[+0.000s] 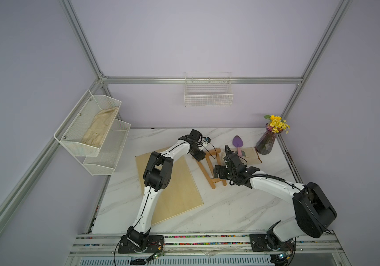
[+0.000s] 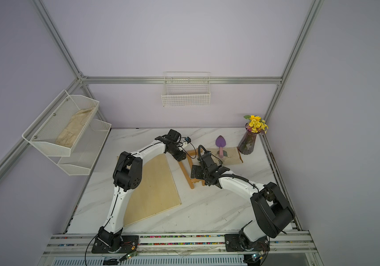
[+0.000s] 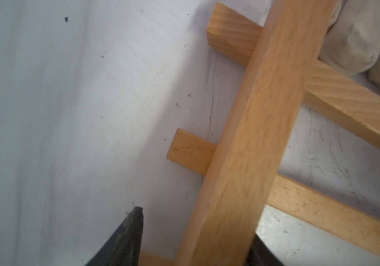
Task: Assemble the easel
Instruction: Pick up the easel at the center of the board.
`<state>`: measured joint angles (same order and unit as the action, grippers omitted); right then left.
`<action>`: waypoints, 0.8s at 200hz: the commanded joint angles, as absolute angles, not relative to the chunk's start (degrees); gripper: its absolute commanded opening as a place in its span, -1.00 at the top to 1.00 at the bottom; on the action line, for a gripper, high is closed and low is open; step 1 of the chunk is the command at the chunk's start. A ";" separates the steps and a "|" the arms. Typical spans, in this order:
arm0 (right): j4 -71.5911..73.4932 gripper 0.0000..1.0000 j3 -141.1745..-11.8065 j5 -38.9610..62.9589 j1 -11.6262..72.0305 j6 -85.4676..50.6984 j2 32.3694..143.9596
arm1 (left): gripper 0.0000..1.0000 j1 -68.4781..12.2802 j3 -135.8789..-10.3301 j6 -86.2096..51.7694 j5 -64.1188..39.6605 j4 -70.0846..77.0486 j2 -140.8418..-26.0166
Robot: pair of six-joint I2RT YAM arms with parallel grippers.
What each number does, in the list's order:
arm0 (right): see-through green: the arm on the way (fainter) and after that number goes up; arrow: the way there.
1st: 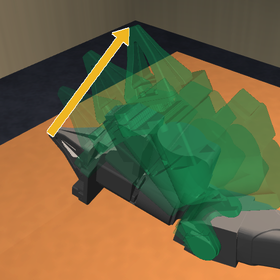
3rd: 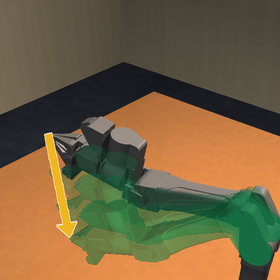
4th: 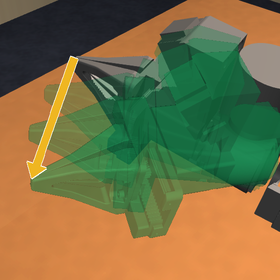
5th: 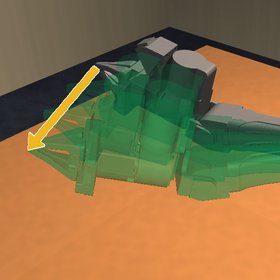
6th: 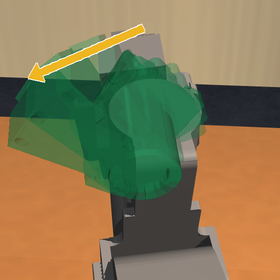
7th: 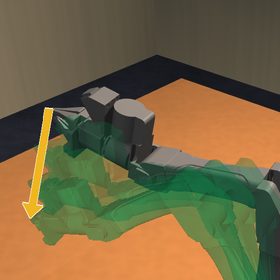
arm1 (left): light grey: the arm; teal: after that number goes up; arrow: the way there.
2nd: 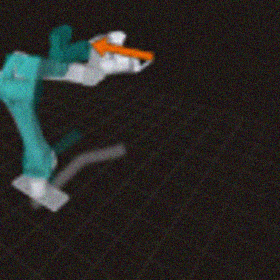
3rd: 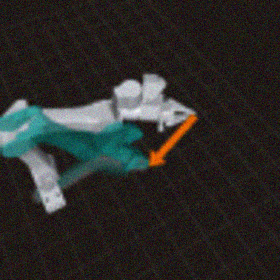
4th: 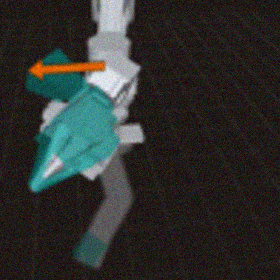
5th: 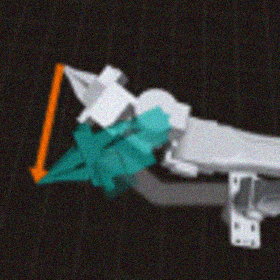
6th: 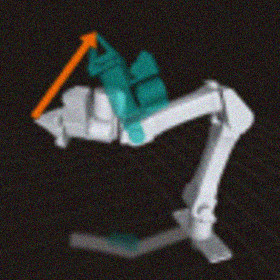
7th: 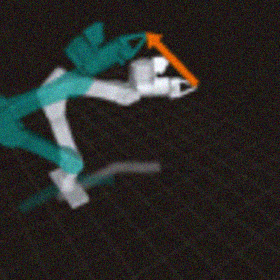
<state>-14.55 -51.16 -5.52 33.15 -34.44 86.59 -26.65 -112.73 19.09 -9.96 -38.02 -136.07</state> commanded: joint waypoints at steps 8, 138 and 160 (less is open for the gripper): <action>-13.30 -0.95 -50.36 -5.92 32.79 -35.02 85.38 | -0.08 -26.63 -114.18 19.95 -10.83 -37.93 -134.64; -12.50 -0.94 -48.96 -4.27 31.36 -35.82 83.73 | 0.58 -26.63 -109.75 19.87 -11.51 -38.22 -129.46; -12.53 -0.94 -48.72 -3.97 31.11 -35.95 82.73 | 0.63 -26.63 -109.00 19.07 -11.61 -38.24 -128.30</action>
<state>-13.78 -49.34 -4.38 31.53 -34.72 85.17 -26.65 -110.54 20.10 -11.79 -39.31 -133.60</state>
